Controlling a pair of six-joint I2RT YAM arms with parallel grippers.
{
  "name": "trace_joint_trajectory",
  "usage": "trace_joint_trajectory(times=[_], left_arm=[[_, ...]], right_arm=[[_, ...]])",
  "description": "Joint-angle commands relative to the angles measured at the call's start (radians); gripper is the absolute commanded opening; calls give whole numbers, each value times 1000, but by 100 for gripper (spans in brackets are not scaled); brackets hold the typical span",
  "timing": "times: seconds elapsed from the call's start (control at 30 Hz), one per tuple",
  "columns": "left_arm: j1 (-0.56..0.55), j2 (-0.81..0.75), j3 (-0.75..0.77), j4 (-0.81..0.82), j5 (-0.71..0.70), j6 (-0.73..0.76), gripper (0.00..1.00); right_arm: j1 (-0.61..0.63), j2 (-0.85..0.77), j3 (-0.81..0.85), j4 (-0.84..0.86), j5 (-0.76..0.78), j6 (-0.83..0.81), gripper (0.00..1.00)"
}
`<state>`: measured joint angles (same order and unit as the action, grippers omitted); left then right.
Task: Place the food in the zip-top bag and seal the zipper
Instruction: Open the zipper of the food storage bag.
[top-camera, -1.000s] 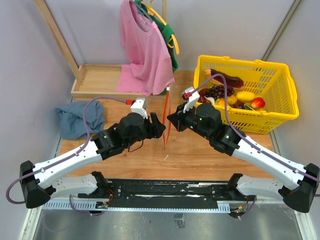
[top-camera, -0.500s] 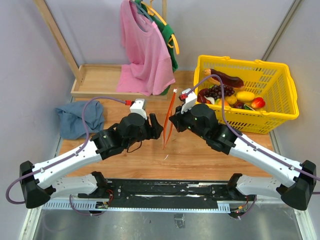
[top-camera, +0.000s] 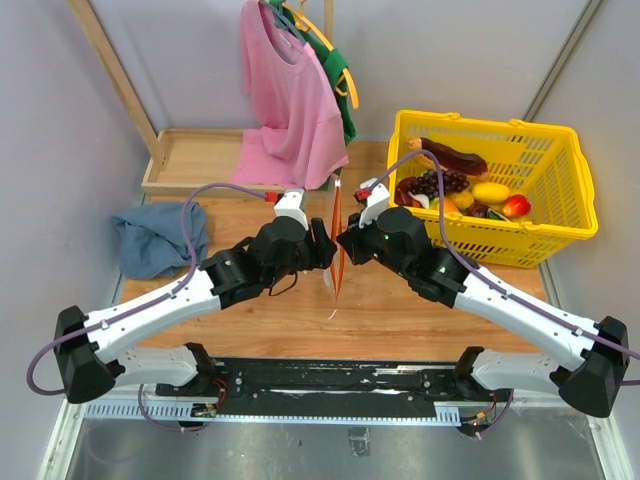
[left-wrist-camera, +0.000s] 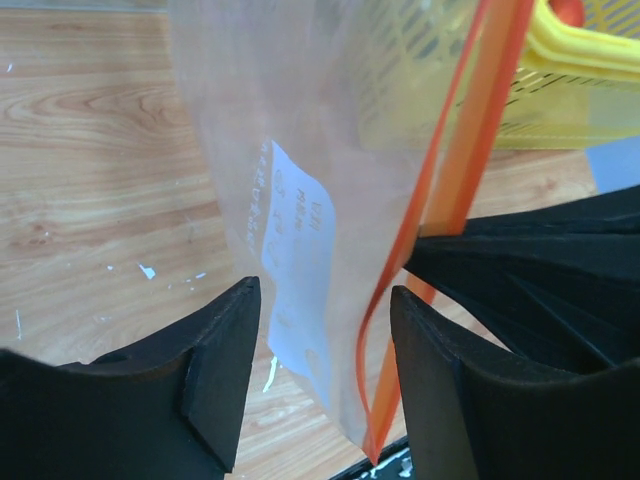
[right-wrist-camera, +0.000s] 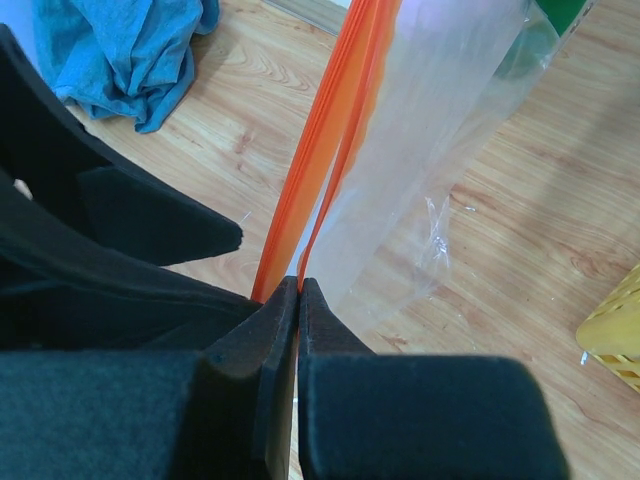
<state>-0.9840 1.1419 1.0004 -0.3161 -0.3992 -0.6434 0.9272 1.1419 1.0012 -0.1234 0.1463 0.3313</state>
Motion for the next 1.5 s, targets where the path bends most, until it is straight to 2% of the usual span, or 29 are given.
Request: trace_joint_trajectory(times=[0.0,0.1,0.17,0.3,0.47,0.53,0.73,1.07,1.17,1.3,1.47], left_arm=[[-5,36,29,12,-55,3,58],[-5,56,33,29,-79,10,58],[-5,67,38,27,-92,14,53],[-5,50,14,45,-87,24,35],[-5,-23,-38,57,-86,9,7],[-5,-48,-49,49,-91,2,1],[-5,-65,-56,53,-58,-4,0],[-6,-35,-67,106,7,-26,1],[-7,-30,-74,114,6,-37,0],[-7,-28,-75,112,1,-39,0],[-7,-32,-66,47,-63,-49,3]], right_arm=[[16,-6,-6,29,-7,17,1],[19,1,-10,37,-20,24,1],[19,8,-9,31,-18,23,1],[19,-3,-15,9,41,5,1],[18,-28,-40,3,139,-23,2],[18,-30,-42,-3,176,-29,3],[18,-22,-52,22,150,-16,7],[18,48,-52,102,134,36,38],[18,64,-60,133,126,50,40],[19,89,-59,144,116,49,38],[19,76,-76,142,158,50,12]])
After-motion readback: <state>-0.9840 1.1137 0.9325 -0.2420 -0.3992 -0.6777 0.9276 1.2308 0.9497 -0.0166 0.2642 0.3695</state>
